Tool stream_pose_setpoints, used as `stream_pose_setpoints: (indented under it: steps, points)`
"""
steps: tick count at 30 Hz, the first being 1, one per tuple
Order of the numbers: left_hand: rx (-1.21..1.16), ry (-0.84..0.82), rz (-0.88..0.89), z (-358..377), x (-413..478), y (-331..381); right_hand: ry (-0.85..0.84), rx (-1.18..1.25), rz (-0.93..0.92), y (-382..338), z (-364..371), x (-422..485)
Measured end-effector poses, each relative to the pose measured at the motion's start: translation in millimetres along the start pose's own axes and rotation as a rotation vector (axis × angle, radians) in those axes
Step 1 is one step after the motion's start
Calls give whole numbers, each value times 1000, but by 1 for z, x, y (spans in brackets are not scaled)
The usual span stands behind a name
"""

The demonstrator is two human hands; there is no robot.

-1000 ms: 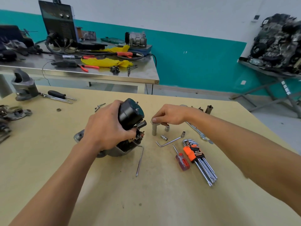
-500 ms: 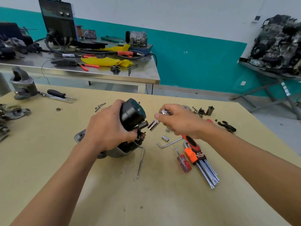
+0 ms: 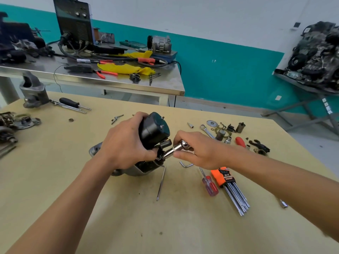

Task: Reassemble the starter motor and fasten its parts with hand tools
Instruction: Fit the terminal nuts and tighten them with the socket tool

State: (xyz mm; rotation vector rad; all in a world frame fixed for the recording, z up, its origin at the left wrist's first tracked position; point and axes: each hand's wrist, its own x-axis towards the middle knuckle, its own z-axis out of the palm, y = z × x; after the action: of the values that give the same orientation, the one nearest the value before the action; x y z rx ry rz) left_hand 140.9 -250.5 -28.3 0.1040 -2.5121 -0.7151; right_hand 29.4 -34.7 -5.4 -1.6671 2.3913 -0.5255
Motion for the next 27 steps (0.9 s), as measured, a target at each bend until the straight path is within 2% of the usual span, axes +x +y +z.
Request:
stream_pose_setpoints:
  steps: [3, 7, 9, 14, 21, 27]
  points:
    - [-52, -20, 16, -3, -2, 1, -48, -193, -82, 3, -6, 5]
    - [-114, -60, 36, -7, -3, 3, -63, -461, -369, 0, -12, 8]
    - [-135, -81, 42, -8, -2, 3, -84, -500, -400, -1, -13, 10]
    - [-158, -66, 57, -7, -4, 2, -153, -350, -150, -5, -4, 5]
    - [-160, -60, 59, -6, -3, 1, -45, -40, 69, -24, 3, -6]
    - [-129, -61, 41, -8, -4, 3, -151, 554, 466, -24, -20, 2]
